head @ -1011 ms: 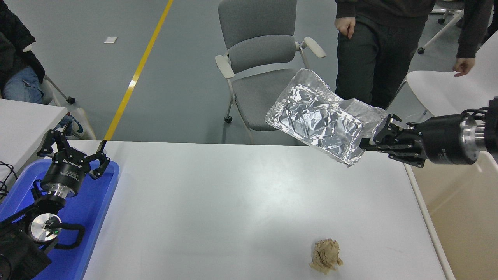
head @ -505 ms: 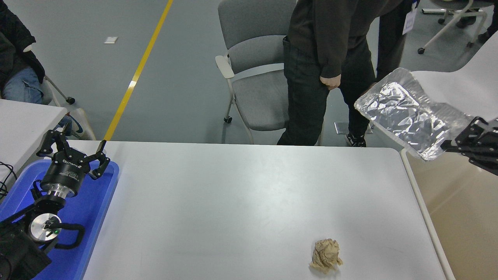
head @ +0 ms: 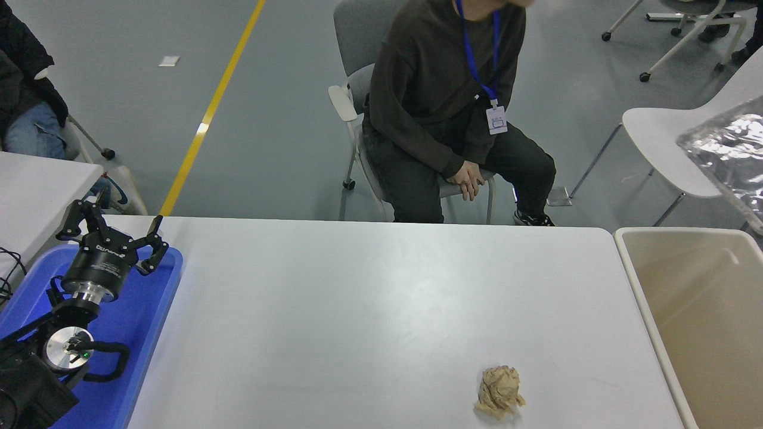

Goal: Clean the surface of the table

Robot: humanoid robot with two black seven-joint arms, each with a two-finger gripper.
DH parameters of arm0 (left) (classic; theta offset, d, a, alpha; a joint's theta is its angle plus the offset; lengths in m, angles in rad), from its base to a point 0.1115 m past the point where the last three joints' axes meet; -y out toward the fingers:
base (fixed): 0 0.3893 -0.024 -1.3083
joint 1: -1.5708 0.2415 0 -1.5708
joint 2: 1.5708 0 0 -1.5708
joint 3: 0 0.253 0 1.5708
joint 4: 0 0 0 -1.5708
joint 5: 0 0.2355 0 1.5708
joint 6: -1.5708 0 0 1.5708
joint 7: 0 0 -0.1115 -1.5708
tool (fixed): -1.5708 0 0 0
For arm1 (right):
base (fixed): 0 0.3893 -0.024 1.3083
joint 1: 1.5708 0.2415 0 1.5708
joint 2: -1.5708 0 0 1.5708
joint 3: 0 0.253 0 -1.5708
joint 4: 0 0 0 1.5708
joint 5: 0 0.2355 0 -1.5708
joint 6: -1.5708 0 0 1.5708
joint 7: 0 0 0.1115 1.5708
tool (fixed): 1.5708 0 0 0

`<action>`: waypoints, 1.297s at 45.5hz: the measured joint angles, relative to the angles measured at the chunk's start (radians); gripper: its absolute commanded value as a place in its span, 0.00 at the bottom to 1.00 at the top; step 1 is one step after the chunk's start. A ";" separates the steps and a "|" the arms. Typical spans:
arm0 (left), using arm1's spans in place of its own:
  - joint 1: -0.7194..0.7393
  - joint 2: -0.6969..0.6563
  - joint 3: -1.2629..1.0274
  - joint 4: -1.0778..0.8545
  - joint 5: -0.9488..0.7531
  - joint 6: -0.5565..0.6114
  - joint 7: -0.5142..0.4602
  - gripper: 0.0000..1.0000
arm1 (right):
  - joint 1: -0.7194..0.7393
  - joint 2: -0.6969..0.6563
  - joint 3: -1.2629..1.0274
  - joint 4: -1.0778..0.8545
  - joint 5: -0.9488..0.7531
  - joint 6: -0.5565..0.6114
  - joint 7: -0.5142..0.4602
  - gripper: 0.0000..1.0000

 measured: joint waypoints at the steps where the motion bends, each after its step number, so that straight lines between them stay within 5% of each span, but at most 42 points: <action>1: 0.000 0.000 0.000 0.000 0.000 0.000 0.000 1.00 | -0.005 0.005 0.000 -0.012 0.001 0.000 0.001 0.00; 59: 0.001 0.001 0.001 0.000 0.000 0.000 0.000 1.00 | -0.352 0.539 0.009 -0.773 0.067 -0.002 0.093 0.00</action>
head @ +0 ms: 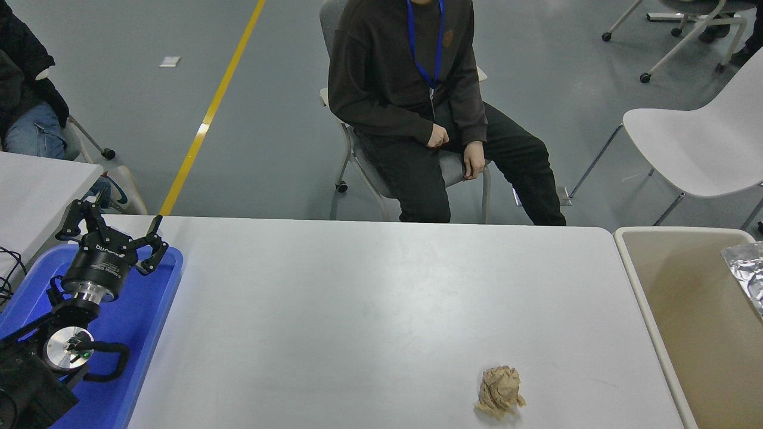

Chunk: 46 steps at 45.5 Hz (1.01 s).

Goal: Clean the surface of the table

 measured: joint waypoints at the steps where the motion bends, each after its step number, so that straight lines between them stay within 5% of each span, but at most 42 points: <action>1: 0.000 0.000 0.000 0.000 0.000 0.000 0.000 1.00 | -0.002 0.008 -0.001 -0.010 0.000 0.000 0.002 0.00; 46: 0.001 0.000 0.001 0.000 0.000 0.000 0.000 1.00 | -0.015 0.292 -0.059 -0.283 -0.006 -0.021 0.023 0.00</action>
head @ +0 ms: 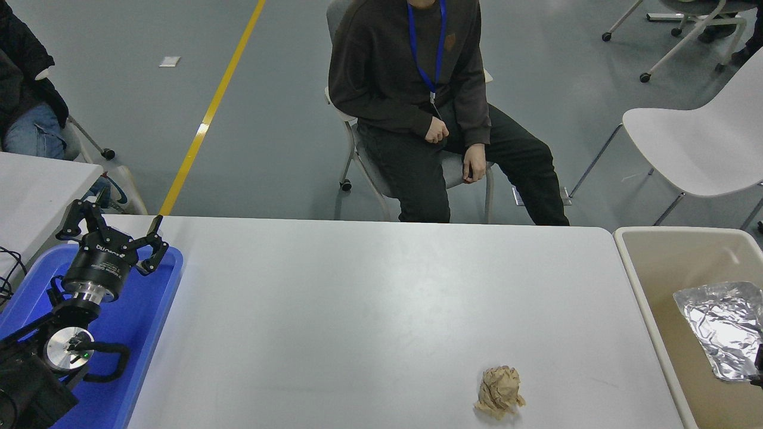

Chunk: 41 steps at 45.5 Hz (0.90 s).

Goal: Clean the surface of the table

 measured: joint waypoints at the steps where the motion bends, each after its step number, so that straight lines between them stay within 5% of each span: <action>1: 0.000 0.000 0.000 0.000 0.000 0.000 0.000 1.00 | 0.000 0.001 -0.001 -0.002 0.000 -0.001 0.000 0.00; 3: 0.000 0.000 0.000 0.000 0.000 0.000 0.000 1.00 | 0.001 0.004 -0.002 -0.005 0.000 -0.003 0.000 0.00; 4: 0.000 0.000 0.000 0.000 0.000 0.000 0.000 1.00 | 0.001 0.005 -0.003 -0.006 0.000 -0.003 0.000 0.15; 7: 0.000 0.000 0.000 0.000 0.000 0.000 0.000 1.00 | 0.003 0.008 -0.005 -0.011 0.000 -0.005 0.000 0.85; 8: 0.000 0.000 0.000 0.000 0.000 0.000 0.000 1.00 | 0.003 0.008 -0.005 -0.012 0.000 -0.006 0.000 0.97; 41: 0.000 0.000 0.000 0.000 0.000 0.000 0.000 1.00 | 0.029 -0.003 0.008 -0.030 0.007 -0.063 -0.002 0.98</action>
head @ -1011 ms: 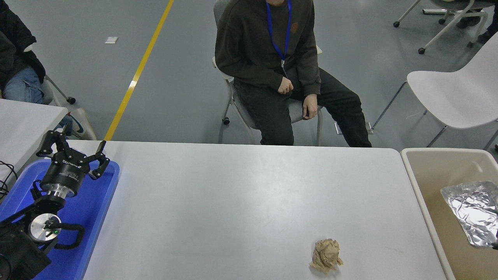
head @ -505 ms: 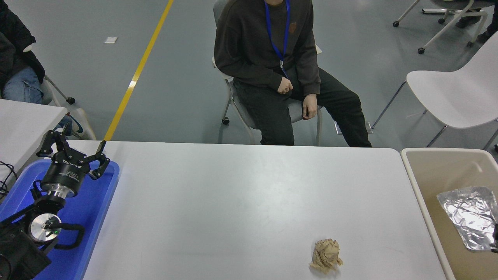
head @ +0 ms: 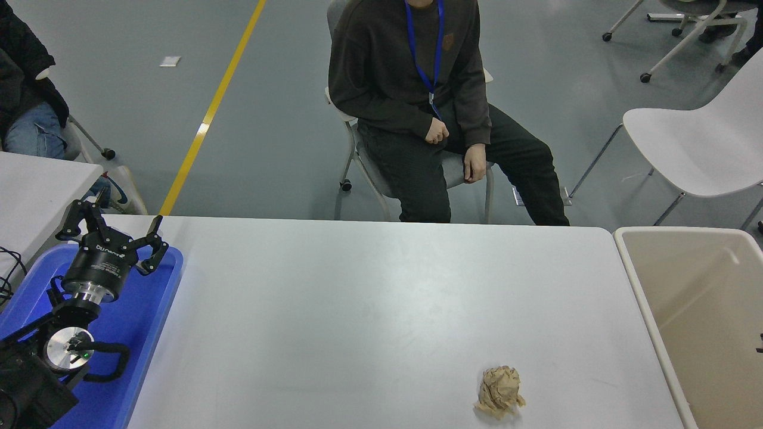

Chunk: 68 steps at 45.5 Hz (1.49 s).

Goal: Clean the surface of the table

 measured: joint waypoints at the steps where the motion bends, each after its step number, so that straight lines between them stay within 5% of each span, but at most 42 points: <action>1: 0.000 0.000 0.000 0.000 0.000 0.000 0.000 1.00 | 0.002 -0.004 0.001 0.001 0.000 -0.001 0.000 0.98; 13: 0.000 0.000 0.000 0.000 0.000 0.000 0.000 1.00 | 0.049 -0.101 0.122 0.086 0.001 0.001 0.005 0.98; 34: 0.000 0.000 0.000 0.000 0.000 0.000 0.000 1.00 | -0.007 -0.191 0.716 0.428 0.002 -0.002 0.011 0.99; 68: 0.000 0.000 0.000 0.000 0.000 0.000 0.000 1.00 | -0.058 0.162 0.901 0.636 0.111 -0.013 0.379 0.99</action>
